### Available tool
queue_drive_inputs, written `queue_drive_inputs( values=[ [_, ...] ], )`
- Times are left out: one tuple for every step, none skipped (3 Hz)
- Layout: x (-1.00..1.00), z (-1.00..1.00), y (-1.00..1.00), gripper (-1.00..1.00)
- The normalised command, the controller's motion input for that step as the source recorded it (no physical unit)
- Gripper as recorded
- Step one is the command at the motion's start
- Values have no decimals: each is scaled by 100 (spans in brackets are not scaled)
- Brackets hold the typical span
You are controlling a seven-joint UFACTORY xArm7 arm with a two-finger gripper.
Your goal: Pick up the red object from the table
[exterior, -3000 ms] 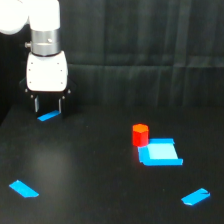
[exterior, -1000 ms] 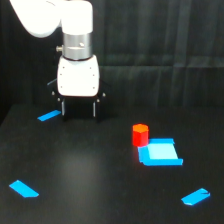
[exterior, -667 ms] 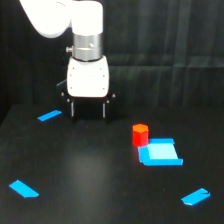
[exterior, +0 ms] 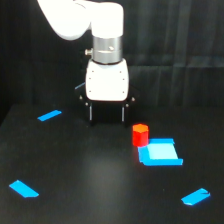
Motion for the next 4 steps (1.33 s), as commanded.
queue_drive_inputs(
  values=[
    [75, -13, -59, 100],
    [67, -2, -60, 94],
    [45, 18, -66, 100],
    [17, 2, -48, 99]
  ],
)
